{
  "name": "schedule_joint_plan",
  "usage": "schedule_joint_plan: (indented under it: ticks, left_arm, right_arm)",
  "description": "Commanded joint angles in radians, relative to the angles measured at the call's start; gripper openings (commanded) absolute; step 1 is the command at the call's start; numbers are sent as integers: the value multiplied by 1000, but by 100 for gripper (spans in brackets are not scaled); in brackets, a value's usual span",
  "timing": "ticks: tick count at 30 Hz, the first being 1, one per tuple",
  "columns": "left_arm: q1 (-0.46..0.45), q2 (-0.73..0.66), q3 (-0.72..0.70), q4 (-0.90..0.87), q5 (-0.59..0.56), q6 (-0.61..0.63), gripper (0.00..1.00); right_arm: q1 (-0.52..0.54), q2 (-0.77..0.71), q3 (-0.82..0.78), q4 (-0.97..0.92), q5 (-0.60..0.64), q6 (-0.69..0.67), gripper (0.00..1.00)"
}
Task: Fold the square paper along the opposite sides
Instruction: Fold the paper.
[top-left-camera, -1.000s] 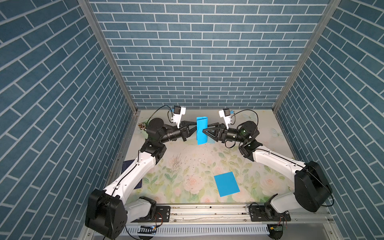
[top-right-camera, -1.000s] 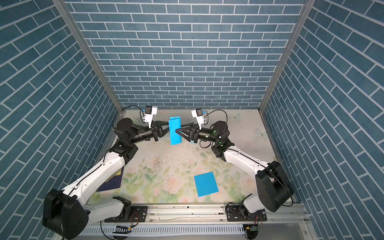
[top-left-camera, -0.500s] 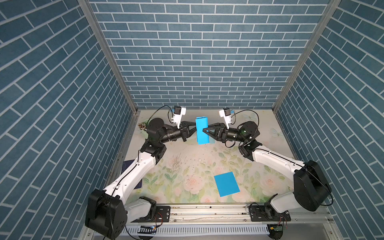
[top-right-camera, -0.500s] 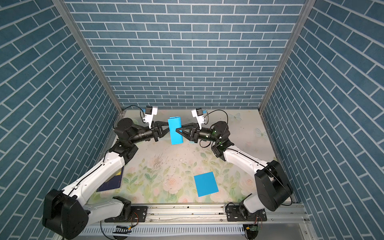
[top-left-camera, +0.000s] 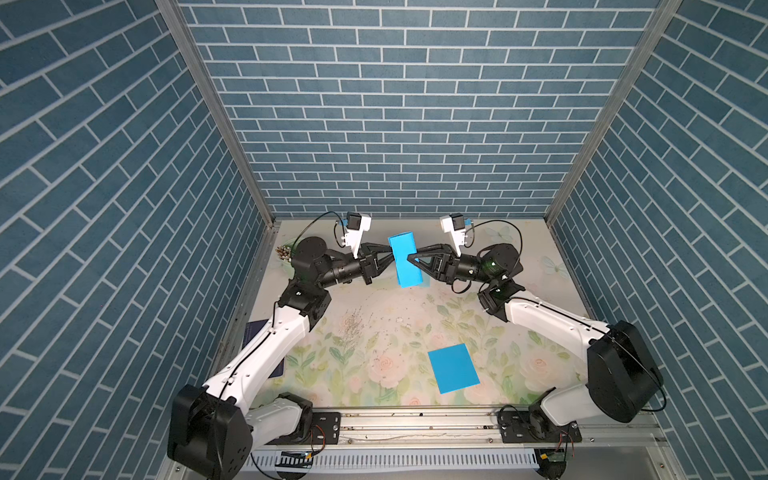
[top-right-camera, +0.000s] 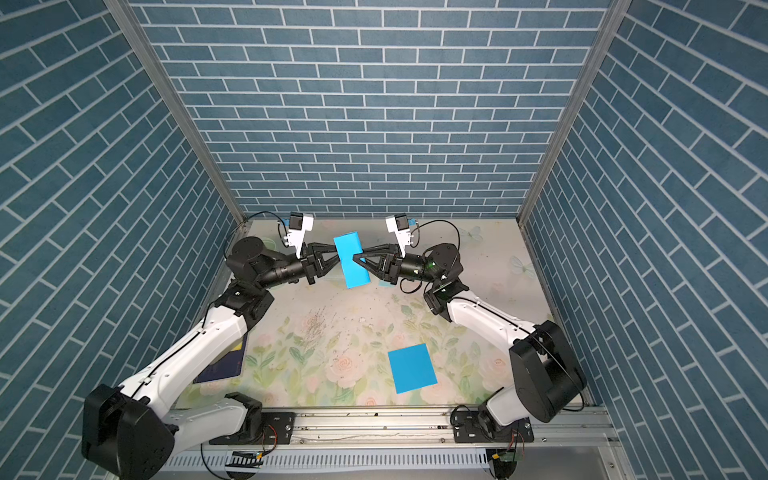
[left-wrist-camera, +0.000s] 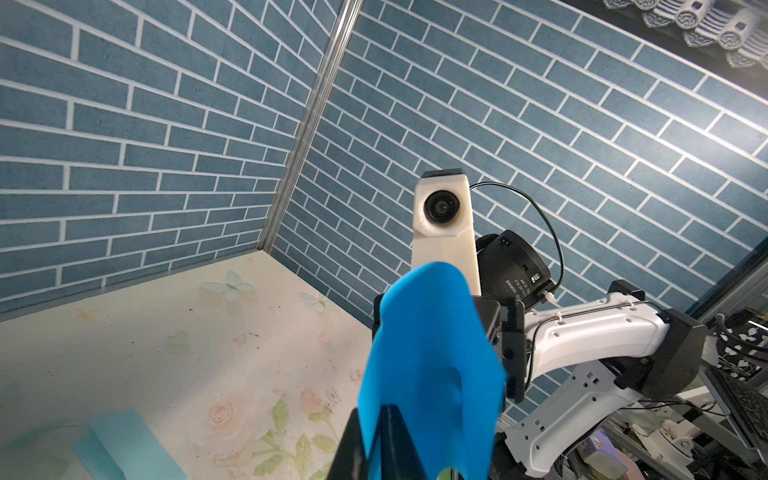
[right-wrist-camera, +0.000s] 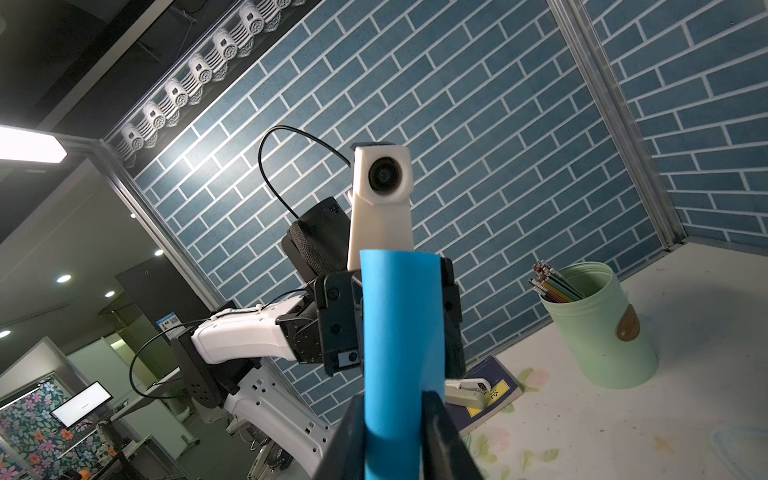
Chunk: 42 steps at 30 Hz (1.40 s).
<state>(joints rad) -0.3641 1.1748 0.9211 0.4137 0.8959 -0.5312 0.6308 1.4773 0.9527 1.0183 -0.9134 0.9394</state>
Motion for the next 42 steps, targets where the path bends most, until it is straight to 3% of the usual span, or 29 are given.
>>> schedule_joint_plan:
  ticks: [1, 10, 17, 19, 21, 32, 35, 39, 42]
  left_arm:
    - [7, -46, 12, -38, -18, 54, 23]
    - [14, -97, 4, -30, -22, 77, 41]
    - [22, -132, -36, 26, -44, 32, 76]
    - [22, -117, -37, 26, -44, 17, 92]
    - [22, -103, -44, 53, -41, -14, 100]
    - [-24, -47, -23, 128, -36, -69, 97]
    - [-24, -44, -16, 114, -38, -68, 87]
    - [-24, -34, -10, 82, -52, -66, 62]
    - [-24, -29, -8, 79, -46, -68, 51]
  right_arm:
    - [-10, -24, -13, 55, -13, 18, 25]
    - [-14, -24, -12, 55, -16, 20, 23]
    - [-17, -30, -6, 53, -16, 19, 23]
    - [-17, -28, 0, 53, -16, 17, 23]
    - [-18, -26, 4, 54, -13, 18, 22]
    - [-3, 8, 23, 64, -3, 25, 22]
    - [-5, 8, 24, 37, 7, 4, 21]
    - [-4, 7, 31, 8, 17, -18, 22]
    - [0, 7, 41, -27, 25, -40, 22]
